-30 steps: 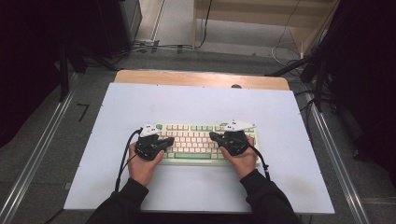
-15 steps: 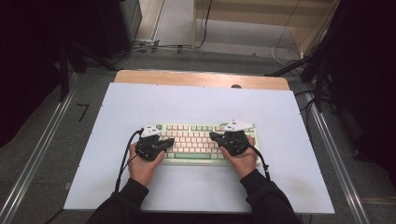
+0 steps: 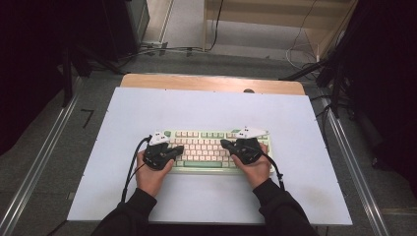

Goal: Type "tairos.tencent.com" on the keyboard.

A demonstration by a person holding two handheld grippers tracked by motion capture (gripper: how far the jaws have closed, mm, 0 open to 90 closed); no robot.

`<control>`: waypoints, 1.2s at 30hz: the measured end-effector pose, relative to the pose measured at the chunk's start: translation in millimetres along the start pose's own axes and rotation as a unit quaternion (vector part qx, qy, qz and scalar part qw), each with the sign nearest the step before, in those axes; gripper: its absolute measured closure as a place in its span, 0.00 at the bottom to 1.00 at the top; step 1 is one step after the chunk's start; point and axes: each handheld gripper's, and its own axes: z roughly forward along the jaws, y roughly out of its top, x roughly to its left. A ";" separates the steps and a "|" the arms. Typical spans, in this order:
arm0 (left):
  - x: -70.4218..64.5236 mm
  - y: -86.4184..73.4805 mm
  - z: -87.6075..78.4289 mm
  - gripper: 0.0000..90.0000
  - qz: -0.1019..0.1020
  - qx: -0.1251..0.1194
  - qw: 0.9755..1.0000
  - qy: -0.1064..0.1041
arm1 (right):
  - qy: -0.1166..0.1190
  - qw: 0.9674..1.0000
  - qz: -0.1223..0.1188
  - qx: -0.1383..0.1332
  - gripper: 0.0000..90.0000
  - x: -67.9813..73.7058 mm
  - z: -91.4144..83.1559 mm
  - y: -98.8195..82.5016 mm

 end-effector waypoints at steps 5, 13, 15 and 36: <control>-0.4 0.4 -1.4 1.00 -0.002 -0.008 1.000 -0.003 | 0.000 1.000 -0.002 0.000 0.98 -0.1 -0.9 -0.6; 1.0 0.4 -3.3 1.00 -0.001 -0.013 1.000 0.001 | 0.003 1.000 -0.003 0.001 0.98 1.3 -7.0 -3.6; 1.1 0.4 -3.4 1.00 -0.002 -0.014 1.000 0.001 | 0.004 1.000 -0.005 0.003 0.98 1.4 -8.4 -5.5; 1.5 0.2 -4.0 1.00 -0.002 -0.015 1.000 0.002 | 0.014 1.000 -0.005 0.011 0.98 1.4 -22.5 -17.2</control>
